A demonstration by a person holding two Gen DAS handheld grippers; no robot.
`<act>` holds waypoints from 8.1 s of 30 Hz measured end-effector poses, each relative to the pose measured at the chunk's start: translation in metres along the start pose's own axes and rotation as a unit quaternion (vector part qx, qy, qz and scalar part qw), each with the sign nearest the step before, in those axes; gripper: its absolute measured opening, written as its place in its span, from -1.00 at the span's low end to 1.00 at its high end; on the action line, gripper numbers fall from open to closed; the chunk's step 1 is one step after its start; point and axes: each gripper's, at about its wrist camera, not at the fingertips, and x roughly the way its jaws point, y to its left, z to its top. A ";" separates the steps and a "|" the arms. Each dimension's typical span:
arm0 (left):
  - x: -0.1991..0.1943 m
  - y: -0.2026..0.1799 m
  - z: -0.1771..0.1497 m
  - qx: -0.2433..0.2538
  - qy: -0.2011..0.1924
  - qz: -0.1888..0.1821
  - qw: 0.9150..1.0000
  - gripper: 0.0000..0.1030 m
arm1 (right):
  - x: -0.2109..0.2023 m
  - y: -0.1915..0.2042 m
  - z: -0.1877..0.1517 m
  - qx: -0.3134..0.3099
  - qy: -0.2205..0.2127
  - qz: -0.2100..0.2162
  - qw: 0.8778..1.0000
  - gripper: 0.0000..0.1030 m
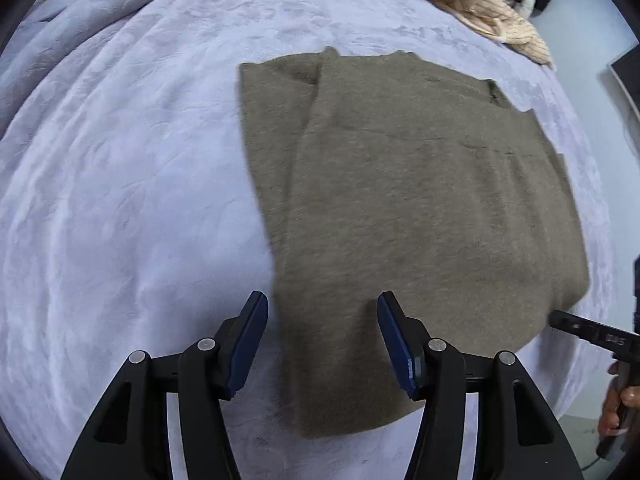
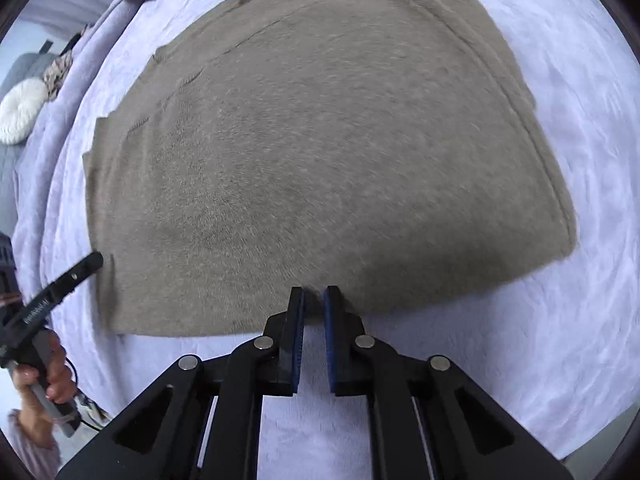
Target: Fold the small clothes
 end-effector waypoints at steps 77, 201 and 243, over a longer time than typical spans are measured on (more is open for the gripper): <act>0.046 0.072 0.020 -0.242 0.085 -0.368 0.894 1.00 | 0.031 0.121 -0.001 0.004 0.041 0.372 0.927 -0.80; 0.045 -0.214 0.108 0.120 -0.020 0.067 0.990 0.80 | -0.038 -0.157 0.121 0.119 -0.094 0.140 0.978 -0.53; 0.006 -0.195 0.051 0.071 0.025 0.022 0.997 0.84 | -0.075 -0.137 0.065 0.067 -0.101 0.132 0.984 0.03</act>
